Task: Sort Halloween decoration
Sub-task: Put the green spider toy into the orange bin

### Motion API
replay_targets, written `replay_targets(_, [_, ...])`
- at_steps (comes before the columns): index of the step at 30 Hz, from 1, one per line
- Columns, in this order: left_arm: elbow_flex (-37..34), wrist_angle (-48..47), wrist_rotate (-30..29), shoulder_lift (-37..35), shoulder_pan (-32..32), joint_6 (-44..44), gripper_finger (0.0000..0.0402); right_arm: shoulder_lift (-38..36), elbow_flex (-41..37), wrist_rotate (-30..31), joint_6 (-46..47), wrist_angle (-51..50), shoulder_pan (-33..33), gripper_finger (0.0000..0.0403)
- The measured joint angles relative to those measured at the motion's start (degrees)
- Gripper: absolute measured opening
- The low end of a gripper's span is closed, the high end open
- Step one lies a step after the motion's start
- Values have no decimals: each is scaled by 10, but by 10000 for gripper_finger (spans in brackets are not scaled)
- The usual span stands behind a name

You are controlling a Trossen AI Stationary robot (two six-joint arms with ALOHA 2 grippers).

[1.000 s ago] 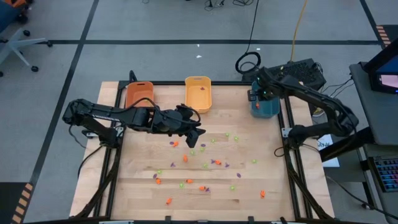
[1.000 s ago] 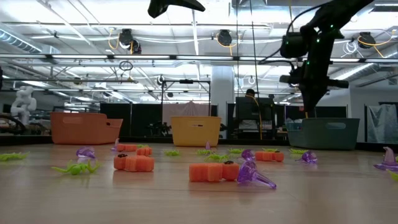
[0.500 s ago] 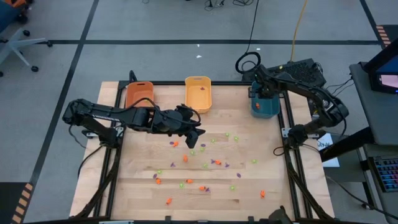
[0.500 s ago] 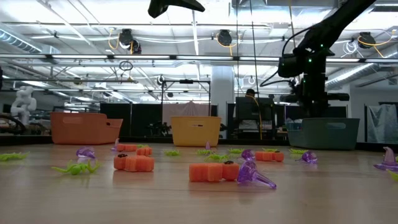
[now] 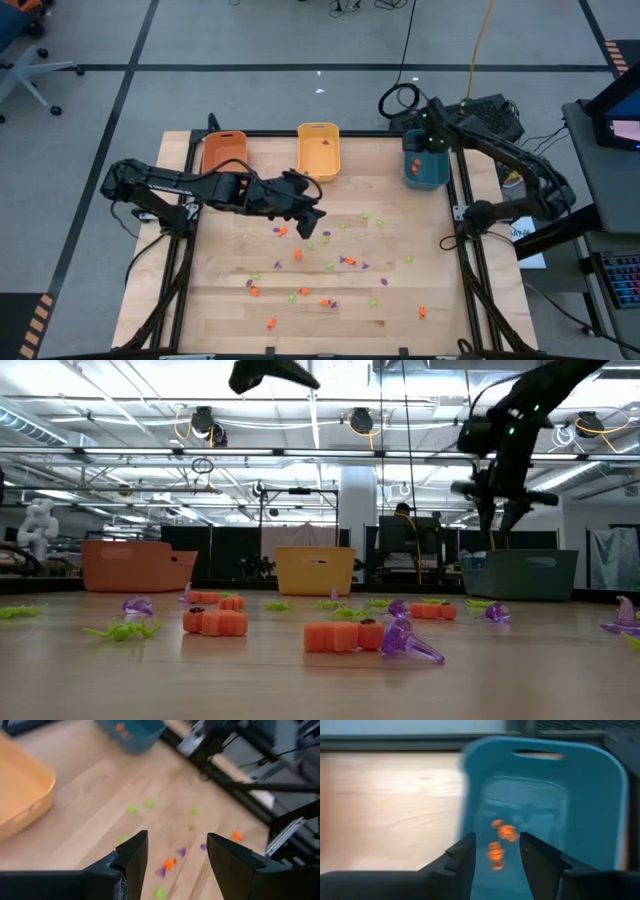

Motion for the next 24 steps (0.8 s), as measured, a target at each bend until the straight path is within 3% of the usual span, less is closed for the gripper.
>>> replay_targets(6, [0,-134,18,0,0,-90,203,-124,10,-123,4,8,51,152])
replay_targets(10, [0,-221,24,0,0,-135,203,-204,10,-126,16,5,107,151])
replay_targets(17, [-13,-313,24,0,-1,-135,203,-296,10,-125,14,4,174,149])
replay_targets(24, [-61,-312,112,0,-28,-137,203,-326,10,-124,14,4,200,149])
